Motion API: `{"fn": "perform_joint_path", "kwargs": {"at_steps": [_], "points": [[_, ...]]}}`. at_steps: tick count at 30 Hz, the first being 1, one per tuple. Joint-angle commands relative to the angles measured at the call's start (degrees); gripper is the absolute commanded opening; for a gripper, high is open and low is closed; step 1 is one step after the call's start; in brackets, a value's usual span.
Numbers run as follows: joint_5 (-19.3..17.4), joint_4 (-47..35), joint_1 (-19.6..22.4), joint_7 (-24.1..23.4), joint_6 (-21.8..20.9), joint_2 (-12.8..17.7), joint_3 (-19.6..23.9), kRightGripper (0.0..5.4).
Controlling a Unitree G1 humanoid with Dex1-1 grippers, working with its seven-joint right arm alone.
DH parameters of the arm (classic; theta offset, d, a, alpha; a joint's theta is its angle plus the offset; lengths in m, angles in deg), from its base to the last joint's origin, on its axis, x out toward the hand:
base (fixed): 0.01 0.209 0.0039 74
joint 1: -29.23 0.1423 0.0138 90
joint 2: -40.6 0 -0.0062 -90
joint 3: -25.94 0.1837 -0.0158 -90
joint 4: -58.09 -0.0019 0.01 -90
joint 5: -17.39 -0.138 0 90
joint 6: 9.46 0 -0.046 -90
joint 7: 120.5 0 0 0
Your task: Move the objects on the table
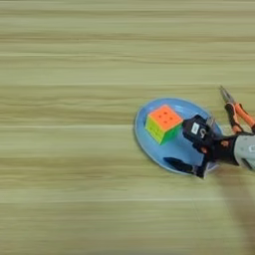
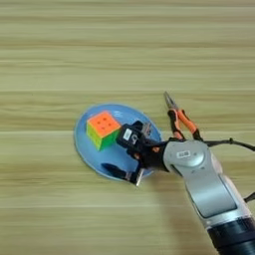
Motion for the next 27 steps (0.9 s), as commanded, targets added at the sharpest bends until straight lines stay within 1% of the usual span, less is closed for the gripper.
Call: {"fn": "perform_joint_path", "kwargs": {"at_steps": [1, 5, 16, 21, 27], "points": [[-0.8, -3.2, 1.0, 0.7, -0.5, 2.1, 0.0, 5.39], [-0.6, -3.8, 1.5, 1.2, 0.1, 0.4, -2.9, 5.39], [0.0, -1.8, 6.6, 1.8, 1.5, -4.9, -10.3, 5.39], [-0.1, -1.9, 7.6, 2.2, 1.9, -5.9, -12.0, 5.39], [-0.2, -2.1, 9.4, 2.3, 2.5, -7.9, -13.9, 5.39]]}}
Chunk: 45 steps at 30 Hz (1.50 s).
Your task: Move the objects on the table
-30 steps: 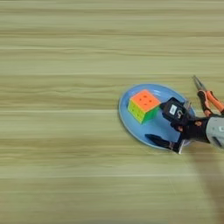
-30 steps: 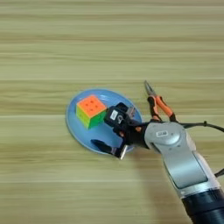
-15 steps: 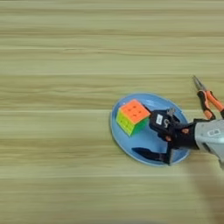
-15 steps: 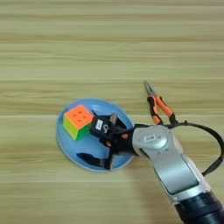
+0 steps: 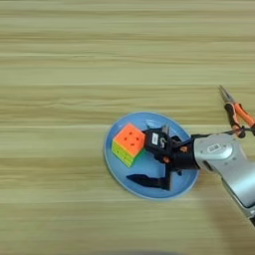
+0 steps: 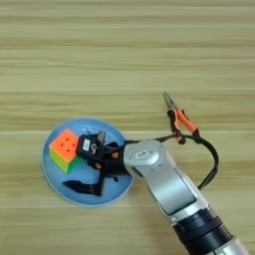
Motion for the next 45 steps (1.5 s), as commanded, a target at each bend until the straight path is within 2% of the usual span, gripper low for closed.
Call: {"fn": "perform_joint_path", "kwargs": {"at_steps": [1, 11, 22, 36, 45], "points": [[0.1, -1.3, 3.6, -1.1, 0.2, -1.0, -0.9, 5.39], [0.2, -0.8, 5.0, -1.4, 1.1, -4.4, -4.0, 5.39], [0.3, -0.4, 5.6, -1.8, 1.7, -6.7, -5.8, 5.39], [0.4, 3.5, 7.5, -4.2, 1.9, -13.0, -8.6, 5.39], [-1.2, 3.6, 8.5, -5.1, 2.2, -16.9, -8.8, 5.39]]}}
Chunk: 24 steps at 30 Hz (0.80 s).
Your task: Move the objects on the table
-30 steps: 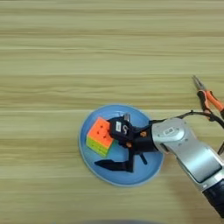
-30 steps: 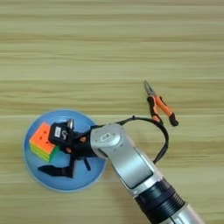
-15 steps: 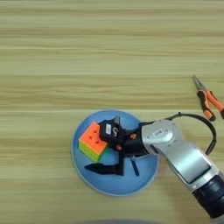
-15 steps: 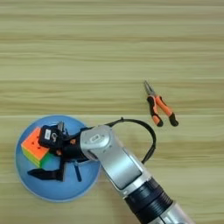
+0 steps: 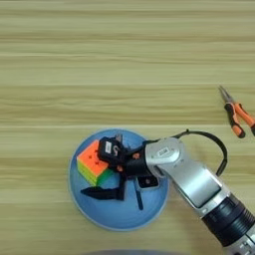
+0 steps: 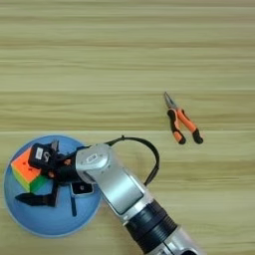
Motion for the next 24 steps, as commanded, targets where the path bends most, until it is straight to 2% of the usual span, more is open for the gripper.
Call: {"fn": "perform_joint_path", "kwargs": {"at_steps": [1, 13, 18, 24], "points": [[-1.5, -2.0, 3.9, -1.8, -0.7, -2.7, 1.1, 5.39], [-2.5, -0.7, 4.8, -3.5, -0.8, -6.4, 1.4, 5.39], [-2.2, -0.8, 4.9, -3.7, -1.0, -6.3, 1.3, 5.39], [-1.8, -1.3, 4.6, -3.0, -1.5, -4.6, 1.4, 5.39]]}}
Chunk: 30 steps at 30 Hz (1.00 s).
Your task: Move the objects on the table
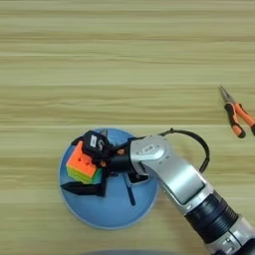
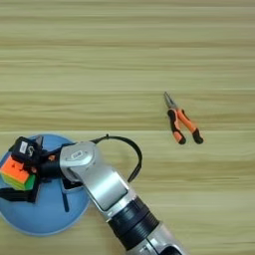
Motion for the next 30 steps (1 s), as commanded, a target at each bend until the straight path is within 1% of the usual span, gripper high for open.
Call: {"fn": "perform_joint_path", "kwargs": {"at_steps": [1, 4, 10, 16, 22, 30], "points": [[0.0, -2.4, 3.2, -0.9, -2.1, 1.0, 1.2, 5.39], [0.2, -2.3, 3.2, -0.7, -2.5, 1.5, 0.8, 5.39], [0.6, -1.9, 3.3, -0.9, -2.7, 1.4, 0.1, 5.39], [0.4, -2.8, 3.1, -0.5, -2.8, 2.5, 0.6, 5.39], [1.9, -2.4, 2.7, -0.3, -3.3, 3.8, -1.5, 5.39], [3.0, -0.8, 2.7, -0.7, -3.7, 2.9, -3.9, 5.39]]}}
